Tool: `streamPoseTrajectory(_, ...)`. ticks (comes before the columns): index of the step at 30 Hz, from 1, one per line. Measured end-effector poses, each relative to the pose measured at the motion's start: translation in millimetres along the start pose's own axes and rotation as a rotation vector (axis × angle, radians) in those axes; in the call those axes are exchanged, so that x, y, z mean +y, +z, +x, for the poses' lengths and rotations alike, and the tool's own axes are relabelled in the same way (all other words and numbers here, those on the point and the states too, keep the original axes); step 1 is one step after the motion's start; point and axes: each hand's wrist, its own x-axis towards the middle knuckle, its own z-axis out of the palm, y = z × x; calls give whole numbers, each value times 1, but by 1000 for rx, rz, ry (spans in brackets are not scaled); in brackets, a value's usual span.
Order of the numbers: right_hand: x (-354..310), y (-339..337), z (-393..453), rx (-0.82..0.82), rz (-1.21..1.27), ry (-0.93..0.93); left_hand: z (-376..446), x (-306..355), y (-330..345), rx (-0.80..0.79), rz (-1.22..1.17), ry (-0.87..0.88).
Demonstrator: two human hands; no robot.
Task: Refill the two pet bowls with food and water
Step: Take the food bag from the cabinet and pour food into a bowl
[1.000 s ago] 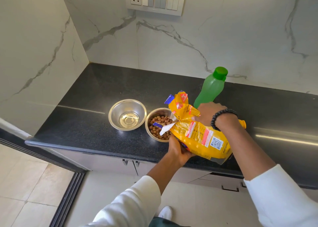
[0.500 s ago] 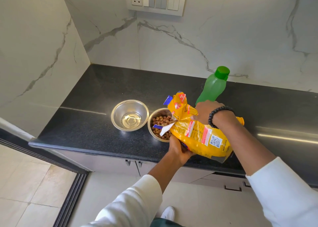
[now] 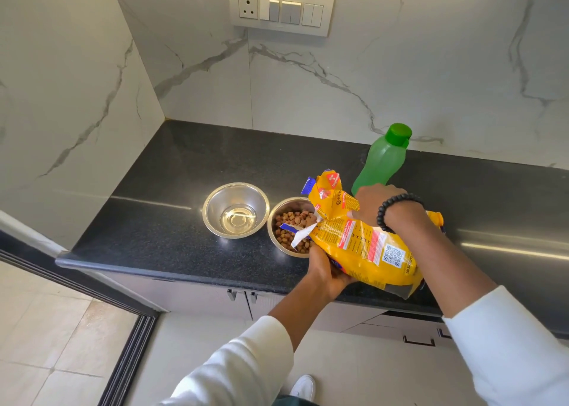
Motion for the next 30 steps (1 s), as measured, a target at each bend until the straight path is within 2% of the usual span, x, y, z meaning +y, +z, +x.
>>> streamPoseTrajectory(11, 10, 14, -9, -70, 78, 13, -6, 1, -5, 27, 116, -8)
streamPoseTrajectory(21, 43, 60, -32, -66, 491, 53, -9, 9, -9, 63, 273, 30)
streamPoseTrajectory(26, 50, 96, -46, -19, 798, 46, -13, 16, -13, 73, 334, 94)
streamPoseTrajectory(30, 48, 120, -49, 57, 941, 47, -17, 24, -13, 101, 356, 127)
